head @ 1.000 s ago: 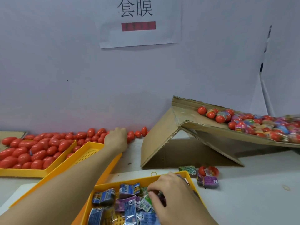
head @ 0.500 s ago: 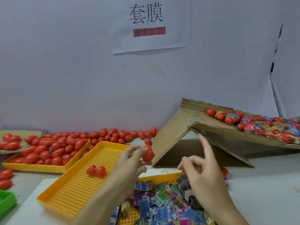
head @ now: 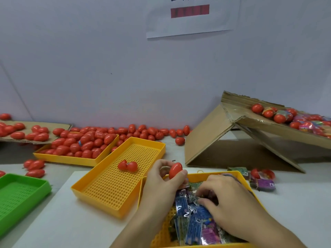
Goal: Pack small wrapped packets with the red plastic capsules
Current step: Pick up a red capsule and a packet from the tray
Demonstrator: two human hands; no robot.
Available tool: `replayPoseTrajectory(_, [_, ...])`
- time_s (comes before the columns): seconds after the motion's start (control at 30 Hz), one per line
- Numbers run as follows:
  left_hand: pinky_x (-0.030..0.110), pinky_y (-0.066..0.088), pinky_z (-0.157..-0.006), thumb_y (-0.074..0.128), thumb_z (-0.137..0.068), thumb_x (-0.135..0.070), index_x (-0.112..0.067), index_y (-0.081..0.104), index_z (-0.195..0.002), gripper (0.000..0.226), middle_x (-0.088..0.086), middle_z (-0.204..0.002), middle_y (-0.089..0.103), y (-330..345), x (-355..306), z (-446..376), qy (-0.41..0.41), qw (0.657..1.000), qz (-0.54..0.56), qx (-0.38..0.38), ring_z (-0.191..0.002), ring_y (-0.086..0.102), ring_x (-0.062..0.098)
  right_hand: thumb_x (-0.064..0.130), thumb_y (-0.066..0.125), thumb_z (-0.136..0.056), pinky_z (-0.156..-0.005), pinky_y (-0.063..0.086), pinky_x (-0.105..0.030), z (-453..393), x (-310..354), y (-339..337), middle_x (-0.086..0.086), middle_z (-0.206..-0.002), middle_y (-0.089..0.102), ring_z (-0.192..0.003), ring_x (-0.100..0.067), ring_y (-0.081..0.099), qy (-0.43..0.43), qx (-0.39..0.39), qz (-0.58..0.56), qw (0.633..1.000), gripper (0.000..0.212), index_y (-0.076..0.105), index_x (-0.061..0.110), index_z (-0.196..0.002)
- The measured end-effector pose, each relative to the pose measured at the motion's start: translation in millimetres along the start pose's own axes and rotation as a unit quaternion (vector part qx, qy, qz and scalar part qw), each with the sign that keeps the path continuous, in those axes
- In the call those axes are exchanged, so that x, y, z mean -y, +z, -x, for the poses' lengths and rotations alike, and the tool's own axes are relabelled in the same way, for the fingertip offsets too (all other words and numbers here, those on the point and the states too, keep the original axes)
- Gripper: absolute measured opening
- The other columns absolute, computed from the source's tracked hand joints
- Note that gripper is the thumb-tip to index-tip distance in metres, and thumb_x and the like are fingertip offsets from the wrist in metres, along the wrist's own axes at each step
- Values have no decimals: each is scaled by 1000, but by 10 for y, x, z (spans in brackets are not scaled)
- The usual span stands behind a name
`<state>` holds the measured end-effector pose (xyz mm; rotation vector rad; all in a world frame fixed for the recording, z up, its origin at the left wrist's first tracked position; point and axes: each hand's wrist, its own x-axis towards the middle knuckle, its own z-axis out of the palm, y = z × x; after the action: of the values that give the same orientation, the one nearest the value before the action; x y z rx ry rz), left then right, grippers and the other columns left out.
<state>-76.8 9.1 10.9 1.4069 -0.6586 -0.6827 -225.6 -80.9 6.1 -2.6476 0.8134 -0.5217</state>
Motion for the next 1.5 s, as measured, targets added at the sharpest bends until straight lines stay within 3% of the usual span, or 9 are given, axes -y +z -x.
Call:
replayPoseTrajectory(0.23, [32,61,-74,70,-91,-17,-18,60,-107,19,1,-86,75,-1,-23,7,33,999,13,34,-79,75,19,32,72,-88,-75,45,-4,-13,15,-93,31,-87,67,-87,10,62,22,-95,-144,985,10,74,41,-84])
replayPoseTrajectory(0.33, [28,58,-67,60,-95,-8,-17,65,-105,15,3,-78,71,0,-30,-6,27,998,31,51,-71,70,19,29,70,-89,-70,48,-8,-23,34,-144,29,-85,71,-86,9,65,57,-131,-264,954,12,73,41,-88])
replayPoseTrajectory(0.53, [23,52,-58,74,-87,-31,-27,74,-91,5,-7,-62,55,34,-16,44,59,989,-68,117,-54,55,10,22,64,-93,-63,45,-3,-21,84,-196,20,-76,74,-70,11,65,67,-77,-390,915,17,74,35,-94])
replayPoseTrajectory(0.73, [19,44,-50,81,-81,-23,-22,62,-58,30,-5,-56,52,19,-30,29,91,989,-85,80,-49,50,9,52,55,-83,-73,58,-31,-47,53,-203,1,-91,78,-86,-13,73,101,-75,-465,876,38,77,26,-99])
replayPoseTrajectory(0.8, [19,44,-52,83,-78,-26,-24,59,-56,33,-4,-57,52,20,-27,28,95,986,-107,90,-51,50,8,56,58,-78,-68,57,-23,-28,59,-205,7,-90,78,-85,-7,73,72,-73,-438,893,41,77,27,-100])
replayPoseTrajectory(0.93, [16,42,-50,86,-66,-39,-26,58,-54,33,-8,-54,53,40,-49,51,105,981,-131,98,-49,49,4,27,69,-89,-66,53,-14,-24,29,-184,12,-80,76,-76,-2,71,65,-113,-343,930,9,78,28,-91])
replayPoseTrajectory(1.03, [15,40,-48,86,-69,-36,-23,59,-54,33,-9,-51,54,31,-58,50,110,982,-141,65,-47,49,1,19,67,-91,-54,47,-10,-47,-55,-188,8,-70,75,-63,-1,68,99,-149,-324,929,13,77,26,-86])
replayPoseTrajectory(1.27, [13,39,-60,85,-73,-40,-35,68,-66,19,-18,-62,57,52,-16,103,213,920,-324,56,-67,51,-3,23,68,-91,-59,51,-17,-53,-103,-165,17,-74,74,-70,-1,69,109,-168,-280,939,12,76,30,-86])
replayPoseTrajectory(1.5, [16,34,-57,68,-90,-31,-23,77,-77,18,-11,-62,50,69,-3,118,253,888,-379,66,-74,51,4,23,68,-91,-54,48,-16,-49,-98,-178,17,-72,73,-67,0,68,119,-180,-290,933,11,76,28,-86])
